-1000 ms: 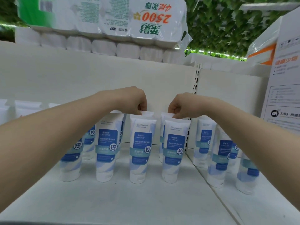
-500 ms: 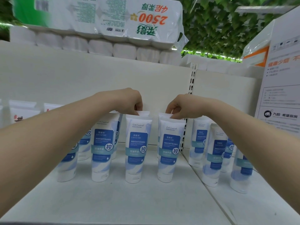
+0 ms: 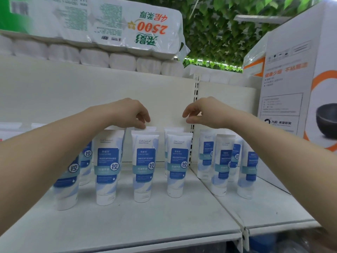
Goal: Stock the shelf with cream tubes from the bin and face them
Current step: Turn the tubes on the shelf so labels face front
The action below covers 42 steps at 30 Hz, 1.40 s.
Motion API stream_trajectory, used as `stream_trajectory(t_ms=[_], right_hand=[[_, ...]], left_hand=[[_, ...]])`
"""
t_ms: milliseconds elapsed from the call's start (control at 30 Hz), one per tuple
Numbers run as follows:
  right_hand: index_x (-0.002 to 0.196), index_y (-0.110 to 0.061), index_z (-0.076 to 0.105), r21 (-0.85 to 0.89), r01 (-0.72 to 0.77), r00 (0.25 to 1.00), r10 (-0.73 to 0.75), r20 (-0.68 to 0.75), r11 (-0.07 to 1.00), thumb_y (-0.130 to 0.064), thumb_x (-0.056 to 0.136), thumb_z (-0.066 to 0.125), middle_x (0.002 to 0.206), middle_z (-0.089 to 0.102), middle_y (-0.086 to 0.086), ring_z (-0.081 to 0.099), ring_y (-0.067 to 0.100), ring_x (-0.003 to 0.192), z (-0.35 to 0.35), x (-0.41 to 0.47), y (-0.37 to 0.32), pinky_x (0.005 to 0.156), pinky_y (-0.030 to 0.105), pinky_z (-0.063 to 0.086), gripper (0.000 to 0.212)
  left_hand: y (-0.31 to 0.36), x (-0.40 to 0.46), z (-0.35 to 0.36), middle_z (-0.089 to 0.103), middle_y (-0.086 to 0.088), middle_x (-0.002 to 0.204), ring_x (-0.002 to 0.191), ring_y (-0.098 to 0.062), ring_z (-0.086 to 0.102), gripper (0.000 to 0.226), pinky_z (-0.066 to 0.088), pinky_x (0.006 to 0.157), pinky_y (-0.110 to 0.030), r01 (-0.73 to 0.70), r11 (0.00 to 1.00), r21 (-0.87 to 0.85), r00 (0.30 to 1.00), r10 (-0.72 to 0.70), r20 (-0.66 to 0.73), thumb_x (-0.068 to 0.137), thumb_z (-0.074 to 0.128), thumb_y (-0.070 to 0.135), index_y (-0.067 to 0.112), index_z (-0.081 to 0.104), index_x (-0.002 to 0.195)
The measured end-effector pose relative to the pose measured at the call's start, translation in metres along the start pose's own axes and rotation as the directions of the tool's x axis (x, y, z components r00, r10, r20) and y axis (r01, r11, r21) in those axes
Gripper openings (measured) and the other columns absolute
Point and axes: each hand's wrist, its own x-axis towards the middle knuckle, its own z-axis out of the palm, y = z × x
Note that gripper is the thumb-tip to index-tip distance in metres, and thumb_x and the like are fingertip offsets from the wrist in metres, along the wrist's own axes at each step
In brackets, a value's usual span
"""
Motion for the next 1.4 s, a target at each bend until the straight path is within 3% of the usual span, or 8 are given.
stream_trajectory(t_ms=[200,400,667,733,900,1033,1133,1400], right_hand=[[0.118,-0.028,0.063,-0.260,-0.002,0.997,-0.017,-0.072,0.966,-0.030,0.094,0.058,0.107,0.066,-0.004,0.050,0.014,0.096,-0.020,-0.012,0.029,0.086,0.032,0.044,0.025],[0.124,-0.028,0.061,-0.392,-0.002,0.997,0.032,0.070,0.920,-0.031,0.093,0.060,0.112,0.065,-0.004,0.052,0.015,0.097,-0.035,-0.020,0.082,0.087,0.031,0.045,0.031],[0.122,-0.025,0.062,-0.195,0.035,0.909,0.050,0.414,0.980,-0.040,0.088,0.066,0.101,0.064,-0.011,0.060,0.010,0.088,-0.009,-0.012,0.132,0.085,0.028,0.049,0.037],[0.113,-0.018,0.066,-0.175,0.058,0.908,0.021,0.418,0.983,-0.035,0.088,0.066,0.090,0.063,-0.009,0.057,0.010,0.078,0.000,-0.010,0.137,0.076,0.027,0.050,0.030],[0.102,-0.018,0.071,-0.100,0.080,0.929,-0.038,0.368,0.992,-0.029,0.087,0.067,0.098,0.071,0.004,0.063,0.023,0.087,0.008,-0.007,0.138,0.086,0.040,0.054,0.019],[0.082,-0.023,0.065,-0.061,0.099,0.942,-0.073,0.329,0.993,-0.028,0.086,0.069,0.077,0.064,-0.007,0.056,0.016,0.073,0.014,-0.005,0.139,0.067,0.026,0.048,0.008],[0.066,-0.031,0.053,-0.040,0.110,0.949,-0.093,0.300,0.993,-0.027,0.086,0.069,0.064,0.052,-0.013,0.045,0.007,0.060,0.017,-0.003,0.138,0.056,0.020,0.036,0.025],[0.100,-0.025,0.064,-0.055,0.106,0.929,-0.079,0.363,0.993,-0.028,0.086,0.069,0.094,0.066,-0.008,0.059,0.013,0.084,0.019,-0.005,0.136,0.068,0.022,0.045,0.015]], left_hand=[[0.033,0.008,-0.012,0.064,0.010,0.115,0.105,-0.016,0.056,0.028,0.042,0.085,-0.029,-0.060,0.985,0.159,0.969,0.096,-0.227,0.089,0.063,0.033,0.030,0.063,0.117],[0.100,0.045,-0.009,0.065,0.008,0.114,0.103,-0.016,0.058,0.031,0.047,0.090,-0.035,-0.087,0.973,0.216,0.970,0.132,-0.206,0.088,0.063,0.040,0.028,0.064,0.116],[0.152,0.097,0.032,0.066,0.011,0.105,0.091,-0.009,0.060,0.036,0.049,0.086,-0.028,-0.061,0.989,0.136,0.997,0.053,0.064,0.084,0.065,0.049,0.026,0.067,0.112],[0.155,0.104,0.039,0.068,0.011,0.102,0.088,-0.007,0.060,0.031,0.051,0.085,-0.027,-0.071,0.990,0.120,0.993,0.059,0.105,0.085,0.065,0.045,0.024,0.069,0.108],[0.156,0.111,0.044,0.069,0.007,0.090,0.081,-0.010,0.061,0.018,0.053,0.081,-0.028,-0.096,0.986,0.136,0.989,0.079,0.126,0.086,0.067,0.030,0.017,0.072,0.098],[0.151,0.110,0.044,0.069,0.008,0.088,0.075,-0.004,0.059,0.018,0.054,0.080,-0.028,-0.094,0.984,0.154,0.991,0.077,0.112,0.084,0.070,0.030,0.018,0.072,0.097],[0.149,0.110,0.046,0.067,0.010,0.084,0.073,-0.005,0.058,0.018,0.053,0.077,-0.027,-0.099,0.983,0.154,0.992,0.086,0.090,0.082,0.072,0.030,0.019,0.072,0.096],[0.146,0.110,0.050,0.064,0.007,0.082,0.077,-0.014,0.059,0.019,0.052,0.076,-0.029,-0.078,0.984,0.162,0.996,0.069,0.057,0.081,0.073,0.030,0.017,0.070,0.095]])
